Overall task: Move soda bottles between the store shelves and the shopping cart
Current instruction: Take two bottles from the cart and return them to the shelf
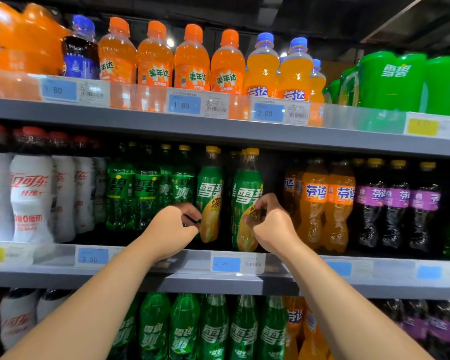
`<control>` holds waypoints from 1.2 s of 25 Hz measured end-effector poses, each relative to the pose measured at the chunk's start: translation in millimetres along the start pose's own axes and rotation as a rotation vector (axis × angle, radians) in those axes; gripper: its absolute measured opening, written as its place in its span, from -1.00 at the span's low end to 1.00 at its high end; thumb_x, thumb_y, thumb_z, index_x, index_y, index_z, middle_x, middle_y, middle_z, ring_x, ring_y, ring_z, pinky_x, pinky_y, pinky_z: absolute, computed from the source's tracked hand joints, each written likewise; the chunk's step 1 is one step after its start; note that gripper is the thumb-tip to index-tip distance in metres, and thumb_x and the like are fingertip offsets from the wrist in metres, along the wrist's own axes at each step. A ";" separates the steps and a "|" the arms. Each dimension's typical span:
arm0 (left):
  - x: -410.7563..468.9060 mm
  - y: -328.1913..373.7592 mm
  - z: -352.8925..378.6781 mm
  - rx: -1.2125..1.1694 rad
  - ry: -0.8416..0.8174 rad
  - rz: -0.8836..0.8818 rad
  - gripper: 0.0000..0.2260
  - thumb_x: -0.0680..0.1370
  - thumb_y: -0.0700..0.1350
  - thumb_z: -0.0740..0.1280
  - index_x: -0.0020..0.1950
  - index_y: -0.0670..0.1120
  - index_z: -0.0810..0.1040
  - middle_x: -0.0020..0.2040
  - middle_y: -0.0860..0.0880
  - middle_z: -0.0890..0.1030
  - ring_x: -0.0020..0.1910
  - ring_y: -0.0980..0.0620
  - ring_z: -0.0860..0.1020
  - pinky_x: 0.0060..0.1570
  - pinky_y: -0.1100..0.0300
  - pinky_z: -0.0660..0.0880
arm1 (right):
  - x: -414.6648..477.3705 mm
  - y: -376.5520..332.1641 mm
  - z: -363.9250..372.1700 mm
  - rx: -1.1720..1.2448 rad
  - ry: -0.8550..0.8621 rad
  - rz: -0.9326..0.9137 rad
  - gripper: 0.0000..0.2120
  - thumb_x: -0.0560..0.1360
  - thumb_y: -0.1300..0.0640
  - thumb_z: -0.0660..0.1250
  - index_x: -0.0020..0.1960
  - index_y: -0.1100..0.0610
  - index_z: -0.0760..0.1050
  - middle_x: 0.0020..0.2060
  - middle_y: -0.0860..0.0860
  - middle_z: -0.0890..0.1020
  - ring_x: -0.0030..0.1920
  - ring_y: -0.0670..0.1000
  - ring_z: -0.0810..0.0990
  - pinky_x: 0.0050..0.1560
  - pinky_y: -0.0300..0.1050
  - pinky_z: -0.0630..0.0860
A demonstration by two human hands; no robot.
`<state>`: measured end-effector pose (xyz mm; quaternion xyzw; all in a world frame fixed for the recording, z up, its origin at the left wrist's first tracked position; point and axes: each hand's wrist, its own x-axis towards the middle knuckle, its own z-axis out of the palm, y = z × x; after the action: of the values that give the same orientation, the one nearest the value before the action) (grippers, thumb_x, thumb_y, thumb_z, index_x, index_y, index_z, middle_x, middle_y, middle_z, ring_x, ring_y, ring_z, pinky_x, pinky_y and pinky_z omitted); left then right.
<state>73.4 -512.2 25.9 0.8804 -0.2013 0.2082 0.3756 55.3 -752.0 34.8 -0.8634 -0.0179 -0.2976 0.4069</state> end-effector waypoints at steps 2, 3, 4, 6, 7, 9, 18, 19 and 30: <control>-0.4 1.1 -0.1 -0.002 -0.002 -0.013 -0.82 0.52 -0.14 0.43 -0.02 0.16 0.56 -0.08 0.15 0.66 -0.14 0.29 0.58 -0.27 0.44 0.37 | 4.1 0.2 2.0 -0.014 -0.019 0.040 -0.67 0.53 0.18 0.45 0.06 -0.07 0.31 -0.10 -0.09 0.51 -0.16 -0.07 0.50 -0.35 -0.29 0.37; -0.5 1.8 -0.2 -0.006 -0.002 -0.021 -0.82 0.52 -0.14 0.43 -0.02 0.15 0.56 -0.08 0.14 0.66 -0.12 0.26 0.58 -0.25 0.40 0.38 | 6.3 0.2 2.5 -0.011 -0.031 0.074 -0.68 0.53 0.16 0.45 0.06 -0.07 0.32 -0.09 -0.08 0.51 -0.16 -0.07 0.50 -0.34 -0.28 0.38; -0.5 2.5 -0.4 -0.011 -0.002 -0.029 -0.82 0.53 -0.14 0.43 -0.01 0.15 0.56 -0.07 0.13 0.66 -0.11 0.24 0.58 -0.25 0.39 0.38 | 8.2 0.7 2.5 0.004 -0.043 0.114 -0.70 0.53 0.13 0.46 0.05 -0.06 0.33 -0.09 -0.09 0.50 -0.16 -0.07 0.49 -0.33 -0.27 0.38; -0.7 4.1 -0.7 -0.010 -0.007 -0.048 -0.84 0.54 -0.12 0.43 0.02 0.14 0.56 -0.05 0.13 0.66 -0.18 0.26 0.57 -0.29 0.43 0.36 | 10.4 3.8 3.0 0.051 -0.062 0.177 -0.71 0.52 0.06 0.47 0.07 -0.04 0.37 -0.09 -0.09 0.51 -0.14 -0.07 0.50 -0.32 -0.25 0.39; -0.6 4.6 -1.0 -0.006 -0.014 -0.057 -0.84 0.54 -0.11 0.43 0.04 0.13 0.57 -0.05 0.13 0.66 -0.26 0.28 0.55 -0.34 0.45 0.35 | 10.4 5.7 3.3 0.075 -0.066 0.193 -0.71 0.52 0.04 0.48 0.09 -0.04 0.38 -0.08 -0.09 0.52 -0.13 -0.07 0.50 -0.32 -0.25 0.39; -0.7 6.6 -1.3 -0.001 -0.037 -0.067 -0.82 0.56 -0.11 0.42 0.10 0.13 0.57 -0.02 0.16 0.63 -0.40 0.31 0.50 -0.43 0.49 0.32 | 9.9 9.0 3.4 0.103 -0.063 0.199 -0.71 0.51 0.07 0.48 0.09 -0.05 0.39 -0.05 -0.08 0.53 -0.12 -0.07 0.51 -0.31 -0.25 0.40; 2.6 7.3 -2.5 -0.130 -0.244 -0.139 -0.64 0.60 -0.27 0.34 0.22 0.19 0.52 0.34 0.03 0.51 0.29 0.12 0.48 -0.07 0.28 0.44 | 7.0 6.3 5.8 -0.002 -0.124 0.237 -0.64 0.46 0.24 0.49 -0.03 -0.08 0.35 -0.02 -0.06 0.50 -0.07 -0.04 0.51 -0.35 -0.29 0.38; 3.6 6.9 -2.3 -0.149 -0.263 -0.146 -0.64 0.60 -0.28 0.33 0.21 0.18 0.53 0.38 0.02 0.50 0.29 0.12 0.49 0.04 0.24 0.44 | 6.9 6.7 6.3 -0.012 -0.130 0.241 -0.64 0.46 0.24 0.49 -0.04 -0.08 0.35 -0.03 -0.06 0.50 -0.08 -0.05 0.51 -0.36 -0.29 0.37; 6.1 2.4 1.2 -0.213 -0.203 -0.168 -0.63 0.58 -0.38 0.28 0.06 0.10 0.64 0.29 0.04 0.56 0.10 0.25 0.58 0.13 0.07 0.59 | 4.4 9.5 8.5 -0.083 -0.042 0.182 -0.72 0.46 0.13 0.50 0.02 -0.03 0.41 -0.11 -0.07 0.49 -0.18 -0.05 0.48 -0.35 -0.27 0.39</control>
<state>77.5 -515.8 29.6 0.8658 -0.1847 0.0635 0.4607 65.8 -753.2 26.4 -0.8836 0.0642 -0.2419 0.3957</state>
